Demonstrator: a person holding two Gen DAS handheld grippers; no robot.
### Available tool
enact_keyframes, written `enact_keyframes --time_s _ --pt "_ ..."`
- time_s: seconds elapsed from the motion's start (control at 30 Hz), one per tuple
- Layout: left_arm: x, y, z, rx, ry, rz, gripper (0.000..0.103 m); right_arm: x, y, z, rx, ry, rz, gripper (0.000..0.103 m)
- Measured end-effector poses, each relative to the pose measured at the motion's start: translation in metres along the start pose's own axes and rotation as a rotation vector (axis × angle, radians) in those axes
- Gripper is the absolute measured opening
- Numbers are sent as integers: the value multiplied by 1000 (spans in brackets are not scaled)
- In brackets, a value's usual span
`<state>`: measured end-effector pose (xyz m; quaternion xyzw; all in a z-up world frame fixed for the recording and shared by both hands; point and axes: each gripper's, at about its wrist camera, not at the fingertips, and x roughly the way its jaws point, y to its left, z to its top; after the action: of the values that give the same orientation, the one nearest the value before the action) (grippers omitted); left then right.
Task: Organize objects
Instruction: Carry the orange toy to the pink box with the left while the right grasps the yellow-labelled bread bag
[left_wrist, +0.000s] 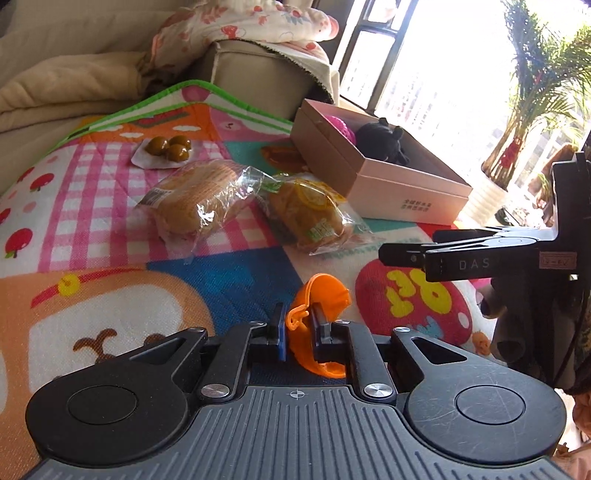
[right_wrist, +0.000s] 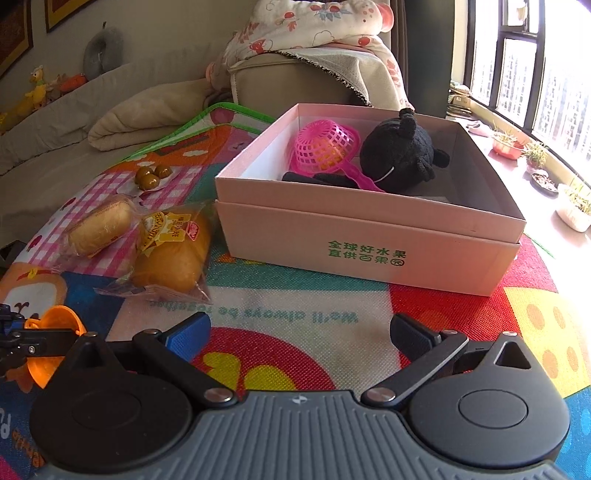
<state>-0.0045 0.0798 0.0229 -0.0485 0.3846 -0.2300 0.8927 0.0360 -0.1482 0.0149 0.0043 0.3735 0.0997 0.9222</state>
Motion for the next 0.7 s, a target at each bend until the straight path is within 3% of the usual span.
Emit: enact_keyframes --time_s 0.2,0.3,0.37,0.43,0.7 --pt "-8 7 -10 -30 -11 -13 16 15 49 26 -98 -23 57 103" --pt "-12 7 -15 -37 -26 -12 16 34 66 39 -102 6 55 102" --pt "-13 5 -18 -28 -36 -4 16 43 72 43 -104 42 76 88" --pt "-15 4 -20 -24 -40 0 16 47 75 43 -117 72 69 65" --pt "-16 -1 -21 -18 -49 6 14 -20 55 13 -164 34 80 56"
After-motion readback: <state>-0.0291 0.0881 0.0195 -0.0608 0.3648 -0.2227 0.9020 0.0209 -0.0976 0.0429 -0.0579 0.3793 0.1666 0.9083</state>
